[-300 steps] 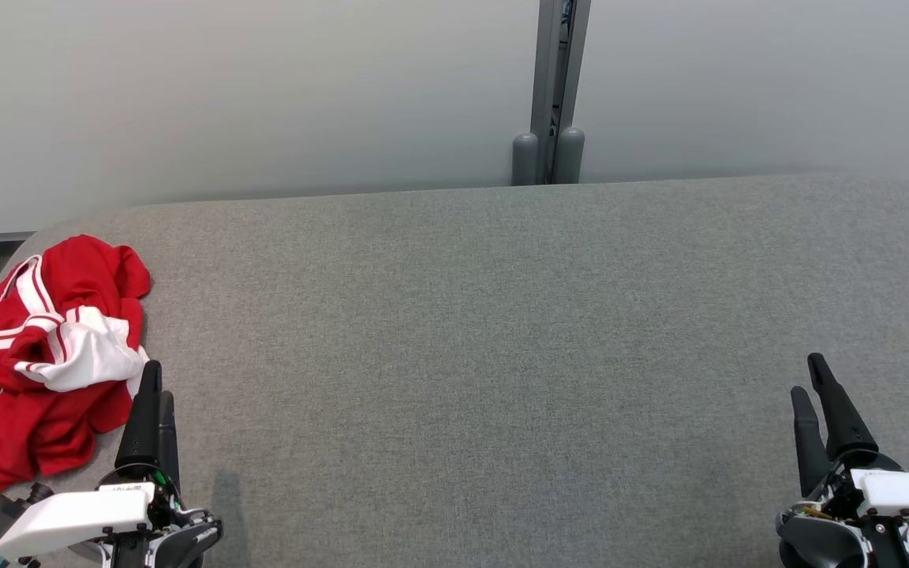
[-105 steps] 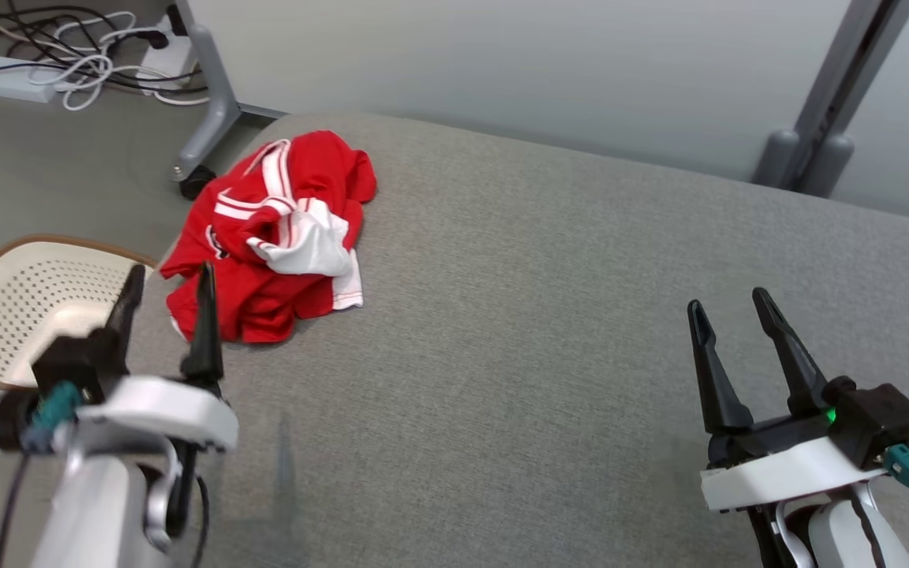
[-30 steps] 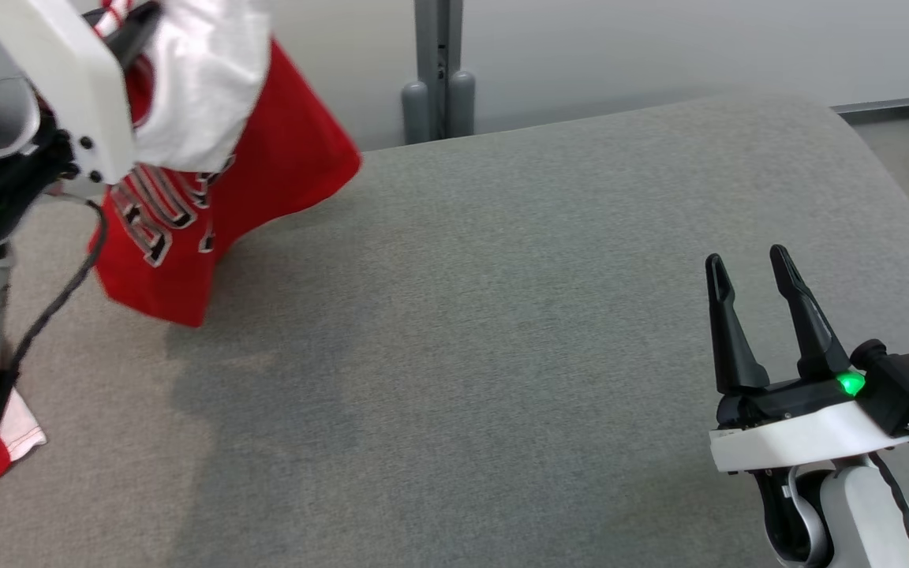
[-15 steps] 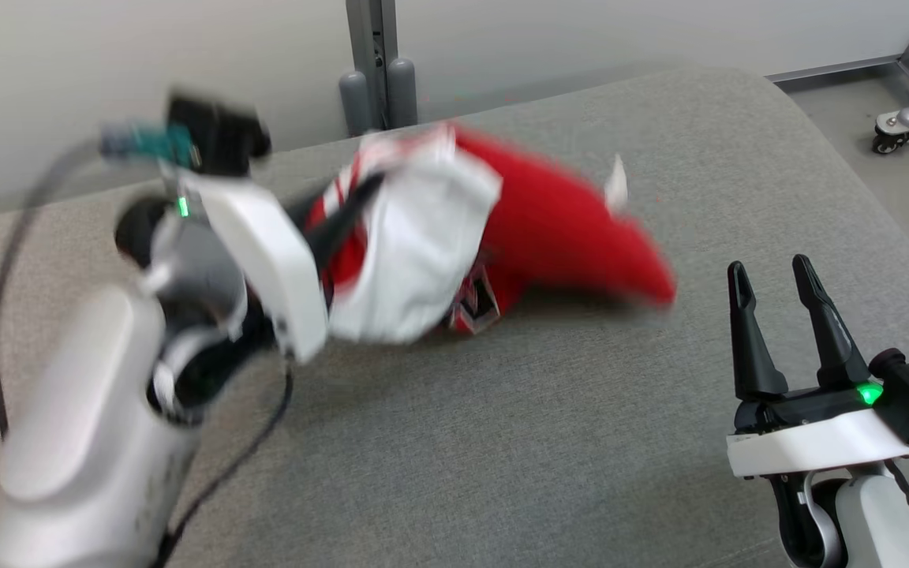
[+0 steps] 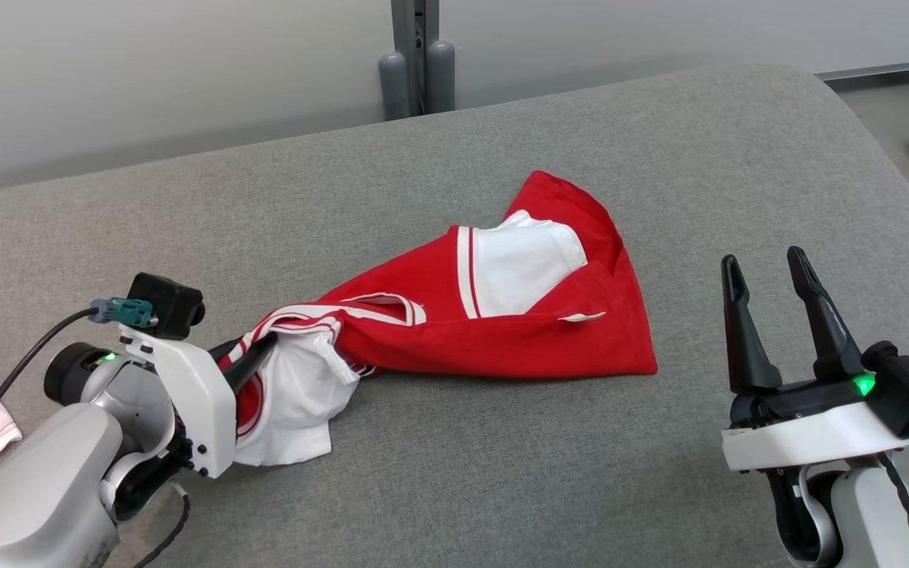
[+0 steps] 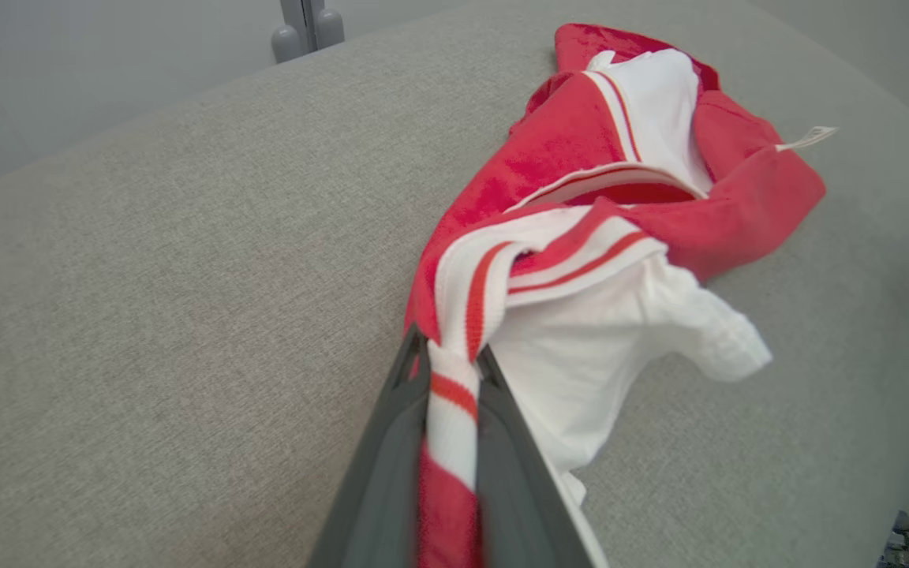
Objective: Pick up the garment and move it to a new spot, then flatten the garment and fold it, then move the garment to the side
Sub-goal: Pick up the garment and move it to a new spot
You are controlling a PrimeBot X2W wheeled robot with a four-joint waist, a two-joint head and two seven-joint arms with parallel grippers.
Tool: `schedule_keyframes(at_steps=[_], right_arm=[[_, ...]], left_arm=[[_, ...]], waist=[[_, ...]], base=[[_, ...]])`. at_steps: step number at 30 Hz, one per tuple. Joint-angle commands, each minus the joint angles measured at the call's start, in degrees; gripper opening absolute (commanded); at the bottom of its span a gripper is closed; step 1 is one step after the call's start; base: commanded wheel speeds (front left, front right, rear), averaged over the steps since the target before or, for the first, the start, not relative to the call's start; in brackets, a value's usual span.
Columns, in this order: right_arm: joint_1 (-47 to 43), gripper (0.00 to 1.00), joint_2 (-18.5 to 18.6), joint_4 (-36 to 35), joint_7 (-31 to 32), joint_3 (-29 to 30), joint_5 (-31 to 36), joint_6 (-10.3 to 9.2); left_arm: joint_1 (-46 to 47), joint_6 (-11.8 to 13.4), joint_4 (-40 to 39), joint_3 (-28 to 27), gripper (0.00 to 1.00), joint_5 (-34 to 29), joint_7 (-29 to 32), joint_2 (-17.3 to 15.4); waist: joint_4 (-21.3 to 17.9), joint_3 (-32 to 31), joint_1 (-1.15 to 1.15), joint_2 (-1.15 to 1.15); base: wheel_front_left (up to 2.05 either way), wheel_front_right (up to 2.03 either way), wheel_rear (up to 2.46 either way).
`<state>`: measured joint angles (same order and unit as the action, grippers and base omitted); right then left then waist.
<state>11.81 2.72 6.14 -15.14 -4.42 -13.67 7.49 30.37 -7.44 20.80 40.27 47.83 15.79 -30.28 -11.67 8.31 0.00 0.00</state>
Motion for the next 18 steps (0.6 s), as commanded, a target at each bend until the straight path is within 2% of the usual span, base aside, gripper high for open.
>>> schedule_keyframes(at_steps=[1,2,3,4,5,6,10,16,18], right_arm=[[0.37,1.0,0.3,0.09,-0.02,0.09,0.29,0.01],[0.36,1.0,0.31,0.13,-0.02,0.19,0.36,0.01],[0.47,1.0,0.32,0.19,-0.02,0.3,0.46,0.01],[0.57,1.0,0.31,0.27,-0.02,0.14,0.49,0.01],[0.65,1.0,0.32,0.33,-0.02,0.04,0.45,0.01],[0.7,1.0,0.32,0.39,-0.02,-0.09,0.41,0.01],[0.19,1.0,0.32,0.58,-0.02,-0.12,0.42,0.01],[-0.56,1.0,0.32,0.49,-0.02,0.59,1.0,0.01],[-0.82,1.0,0.32,0.51,-0.02,0.95,1.32,0.01]], left_arm=[[1.29,0.01,1.67,1.0,0.0,0.7,-1.28,-0.76],[1.89,0.01,2.64,1.88,0.0,0.89,-2.14,-0.74],[3.11,0.01,4.6,3.3,0.13,1.72,-4.01,-0.45],[3.57,0.01,5.61,4.11,0.21,2.07,-4.73,-0.48],[3.96,0.0,6.63,4.71,0.87,2.7,-5.45,-0.34],[4.23,0.0,7.38,5.22,1.0,3.56,-5.96,-0.14],[5.74,0.0,8.85,6.7,1.0,5.59,-8.67,-0.61],[7.03,0.03,8.71,5.97,1.0,5.61,-12.42,-3.15],[7.44,1.09,7.74,4.96,1.0,5.02,-14.33,-4.21]], waist=[[0.45,-0.11,0.0,0.0],[0.71,-0.18,0.0,0.0],[1.19,-0.27,0.0,0.0],[1.37,-0.36,0.0,0.0],[1.52,-0.43,0.0,0.0],[1.65,-0.52,0.0,0.0],[2.17,-1.12,0.0,0.0],[3.21,-2.01,0.0,0.0],[3.69,-2.53,0.0,0.0]], base=[[0.0,0.0,0.0],[0.0,0.0,0.0],[0.0,0.0,0.0],[0.0,0.0,0.0],[0.0,0.0,0.0],[0.0,0.0,0.0],[0.0,0.0,0.0],[0.0,0.0,0.0],[0.0,0.0,0.0]])
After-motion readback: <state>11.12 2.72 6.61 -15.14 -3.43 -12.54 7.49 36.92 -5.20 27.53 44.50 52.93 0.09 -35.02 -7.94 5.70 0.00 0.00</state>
